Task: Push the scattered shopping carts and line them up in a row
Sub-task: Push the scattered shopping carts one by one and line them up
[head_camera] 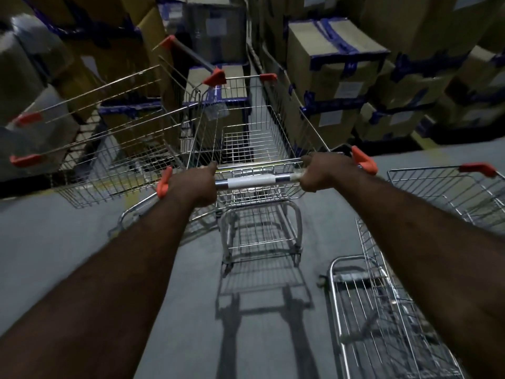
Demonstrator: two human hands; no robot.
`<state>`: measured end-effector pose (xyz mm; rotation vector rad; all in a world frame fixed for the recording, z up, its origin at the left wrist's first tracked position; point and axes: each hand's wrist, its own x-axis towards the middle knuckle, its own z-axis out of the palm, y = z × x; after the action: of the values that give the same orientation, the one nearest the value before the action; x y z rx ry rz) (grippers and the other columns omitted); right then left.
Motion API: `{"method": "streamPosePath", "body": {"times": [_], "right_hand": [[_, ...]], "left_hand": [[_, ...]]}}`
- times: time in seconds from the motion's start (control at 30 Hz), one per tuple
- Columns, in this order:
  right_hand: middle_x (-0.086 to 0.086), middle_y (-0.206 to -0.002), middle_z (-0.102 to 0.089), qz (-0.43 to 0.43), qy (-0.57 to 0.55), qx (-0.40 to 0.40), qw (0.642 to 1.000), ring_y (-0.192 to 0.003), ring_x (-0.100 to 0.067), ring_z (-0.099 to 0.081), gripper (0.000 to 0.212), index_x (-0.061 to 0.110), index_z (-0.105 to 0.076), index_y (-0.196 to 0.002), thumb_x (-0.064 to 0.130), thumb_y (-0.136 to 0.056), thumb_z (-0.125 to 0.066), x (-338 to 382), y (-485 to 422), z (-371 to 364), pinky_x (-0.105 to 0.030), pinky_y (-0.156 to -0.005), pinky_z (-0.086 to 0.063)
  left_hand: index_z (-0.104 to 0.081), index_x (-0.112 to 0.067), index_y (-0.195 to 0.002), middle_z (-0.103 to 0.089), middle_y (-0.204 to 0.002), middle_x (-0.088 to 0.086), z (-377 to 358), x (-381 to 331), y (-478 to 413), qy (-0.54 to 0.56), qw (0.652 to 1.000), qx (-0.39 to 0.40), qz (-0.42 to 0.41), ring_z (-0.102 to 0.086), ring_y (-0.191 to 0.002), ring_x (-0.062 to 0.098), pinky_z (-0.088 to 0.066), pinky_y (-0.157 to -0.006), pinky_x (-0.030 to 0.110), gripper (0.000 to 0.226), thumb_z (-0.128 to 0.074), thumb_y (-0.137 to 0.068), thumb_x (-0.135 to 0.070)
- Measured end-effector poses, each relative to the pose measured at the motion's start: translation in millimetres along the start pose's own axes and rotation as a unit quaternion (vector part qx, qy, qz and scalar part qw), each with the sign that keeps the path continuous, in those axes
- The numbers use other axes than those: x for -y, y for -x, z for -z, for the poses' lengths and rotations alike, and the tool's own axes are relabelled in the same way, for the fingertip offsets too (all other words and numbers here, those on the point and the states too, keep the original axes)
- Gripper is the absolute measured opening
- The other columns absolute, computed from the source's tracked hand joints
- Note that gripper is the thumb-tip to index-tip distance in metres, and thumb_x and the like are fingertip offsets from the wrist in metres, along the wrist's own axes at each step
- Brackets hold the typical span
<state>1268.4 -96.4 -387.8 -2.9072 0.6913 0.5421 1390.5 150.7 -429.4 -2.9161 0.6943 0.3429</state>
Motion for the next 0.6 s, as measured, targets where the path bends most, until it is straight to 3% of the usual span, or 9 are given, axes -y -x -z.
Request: {"method": "streamPosePath", "body": {"times": [0.1,0.33,0.43,0.6], "right_hand": [[-0.010,-0.145,-0.056,-0.006,-0.007,0.018,1.000,-0.127,-0.033,-0.056,0.101,0.025,-0.036,-0.156,0.036,-0.060,-0.064,0,14,-3,-0.046,-0.103,-0.049],[-0.009,-0.143,-0.057,-0.015,-0.027,0.020,0.999,-0.125,-0.033,-0.057,0.094,0.024,-0.041,-0.152,0.027,-0.063,-0.071,8,74,-24,-0.047,-0.100,-0.051],[-0.004,-0.144,-0.057,-0.028,-0.032,0.020,0.999,-0.125,-0.031,-0.057,0.102,0.027,-0.041,-0.151,0.028,-0.053,-0.069,6,102,-40,-0.045,-0.096,-0.052],[-0.004,-0.149,-0.053,-0.033,-0.039,0.023,0.998,-0.129,-0.031,-0.054,0.106,0.025,-0.036,-0.155,0.028,-0.054,-0.069,6,159,-65,-0.043,-0.098,-0.051]], "left_hand": [[-0.012,-0.035,-0.160,-0.057,-0.142,0.016,-3,1,17,0.006,1.000,0.002,-0.014,-0.057,-0.124,0.034,-0.045,-0.105,0.049,0.085,-0.056,-0.089,-0.019],[-0.016,-0.032,-0.159,-0.057,-0.142,0.013,-11,11,76,0.011,0.999,0.010,-0.044,-0.060,-0.120,0.032,-0.050,-0.099,0.045,0.082,-0.057,-0.089,-0.018],[-0.019,-0.029,-0.159,-0.061,-0.137,0.013,-16,12,106,-0.010,0.998,0.005,-0.064,-0.063,-0.116,0.031,-0.049,-0.094,0.040,0.079,-0.059,-0.091,-0.022],[-0.024,-0.026,-0.157,-0.060,-0.138,0.012,-31,14,152,-0.023,0.996,0.011,-0.087,-0.062,-0.119,0.032,-0.048,-0.097,0.042,0.075,-0.054,-0.088,-0.019]]}}
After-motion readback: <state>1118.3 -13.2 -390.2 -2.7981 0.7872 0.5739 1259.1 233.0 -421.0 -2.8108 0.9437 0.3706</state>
